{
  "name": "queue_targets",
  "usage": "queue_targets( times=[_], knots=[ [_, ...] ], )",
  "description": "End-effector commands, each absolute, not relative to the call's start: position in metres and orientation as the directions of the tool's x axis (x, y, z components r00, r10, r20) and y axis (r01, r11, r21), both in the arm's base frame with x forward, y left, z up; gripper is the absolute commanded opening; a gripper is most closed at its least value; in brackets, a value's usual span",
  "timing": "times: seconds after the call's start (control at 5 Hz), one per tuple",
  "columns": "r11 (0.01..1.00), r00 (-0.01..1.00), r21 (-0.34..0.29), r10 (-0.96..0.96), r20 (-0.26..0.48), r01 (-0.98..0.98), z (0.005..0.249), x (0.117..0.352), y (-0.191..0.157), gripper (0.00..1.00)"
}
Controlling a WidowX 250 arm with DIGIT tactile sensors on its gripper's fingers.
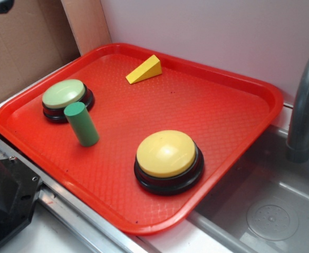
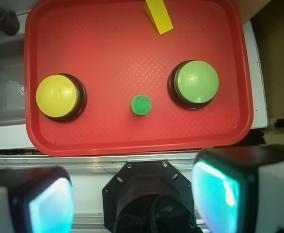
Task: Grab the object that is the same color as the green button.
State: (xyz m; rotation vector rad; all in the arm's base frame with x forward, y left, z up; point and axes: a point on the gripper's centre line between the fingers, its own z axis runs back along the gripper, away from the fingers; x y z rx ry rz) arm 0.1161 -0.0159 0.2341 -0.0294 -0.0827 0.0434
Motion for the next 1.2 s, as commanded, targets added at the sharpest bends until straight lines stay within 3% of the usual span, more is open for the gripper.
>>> queue_targets(
  times=[0.0, 0.4, 1.0],
  knots=[
    [0.999, 0.996, -0.031, 0.045, 0.082, -0.042, 0.234, 0.116, -0.016, 1.0],
    [0.977, 0.974, -0.034, 0.213, 0.079, -0.211, 0.187, 0.13, -0.01, 1.0],
    [0.854, 0.839, -0.055, 0.519, 0.163, -0.518, 0.104, 0.139, 0.002, 1.0]
  ],
)
